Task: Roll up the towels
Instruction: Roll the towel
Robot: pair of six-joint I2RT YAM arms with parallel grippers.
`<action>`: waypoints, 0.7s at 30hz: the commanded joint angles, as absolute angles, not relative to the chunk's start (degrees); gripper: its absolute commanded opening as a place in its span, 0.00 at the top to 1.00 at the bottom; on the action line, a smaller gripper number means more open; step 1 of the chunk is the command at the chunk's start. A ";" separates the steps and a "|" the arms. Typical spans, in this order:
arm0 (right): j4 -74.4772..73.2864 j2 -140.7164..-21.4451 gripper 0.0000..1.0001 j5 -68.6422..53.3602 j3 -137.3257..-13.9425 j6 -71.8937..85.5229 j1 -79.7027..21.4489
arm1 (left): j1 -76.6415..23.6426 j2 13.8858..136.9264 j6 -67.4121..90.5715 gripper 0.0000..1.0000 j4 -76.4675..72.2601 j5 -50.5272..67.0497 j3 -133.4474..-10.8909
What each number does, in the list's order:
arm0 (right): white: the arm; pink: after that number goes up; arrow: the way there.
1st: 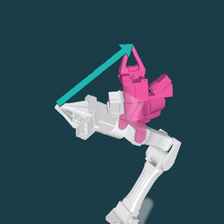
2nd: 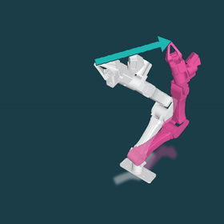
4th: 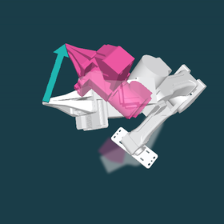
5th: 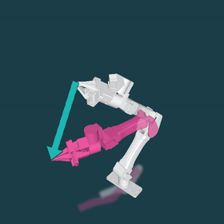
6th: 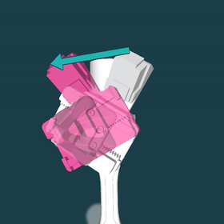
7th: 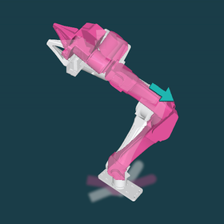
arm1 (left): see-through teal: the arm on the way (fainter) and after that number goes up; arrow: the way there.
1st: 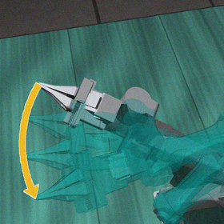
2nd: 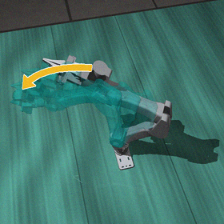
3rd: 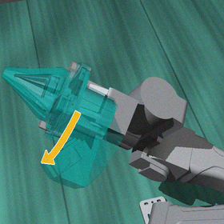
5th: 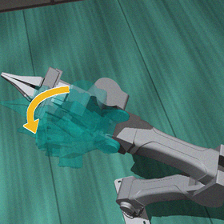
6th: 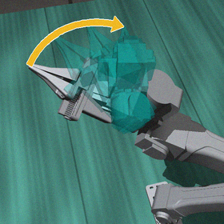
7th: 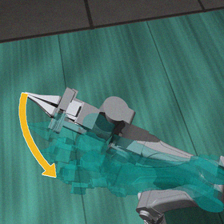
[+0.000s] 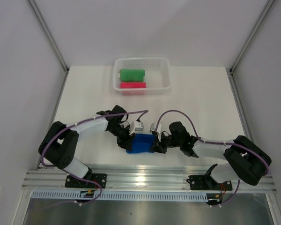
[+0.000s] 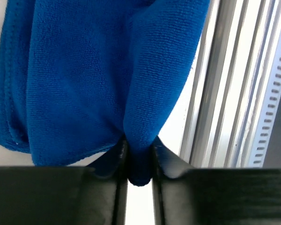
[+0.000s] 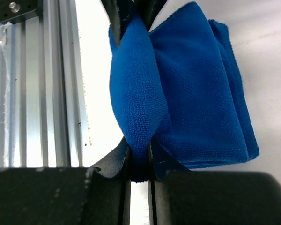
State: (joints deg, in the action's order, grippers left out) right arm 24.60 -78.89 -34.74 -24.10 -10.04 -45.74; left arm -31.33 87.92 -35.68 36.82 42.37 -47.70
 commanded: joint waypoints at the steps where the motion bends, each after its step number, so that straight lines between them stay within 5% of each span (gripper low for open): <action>1: 23.48 -77.44 1.00 -38.66 -26.01 -7.92 -45.26 | -31.20 88.77 -36.21 0.81 41.02 44.11 -49.30; 5: 15.49 -75.33 1.00 -44.37 -28.12 -5.72 -45.26 | -30.59 86.58 -38.23 0.86 48.75 49.38 -51.06; 11: 10.19 -77.69 1.00 -47.81 -30.41 -2.56 -42.55 | -29.88 87.44 -34.19 0.76 46.24 48.87 -51.85; 15: 13.62 -82.17 1.00 -52.19 -31.73 3.42 -37.37 | -29.01 91.13 -32.69 0.51 46.66 50.44 -55.63; 21: 18.54 -86.66 1.00 -56.86 -32.70 8.51 -31.56 | -28.21 91.40 -35.41 0.38 47.19 53.26 -56.60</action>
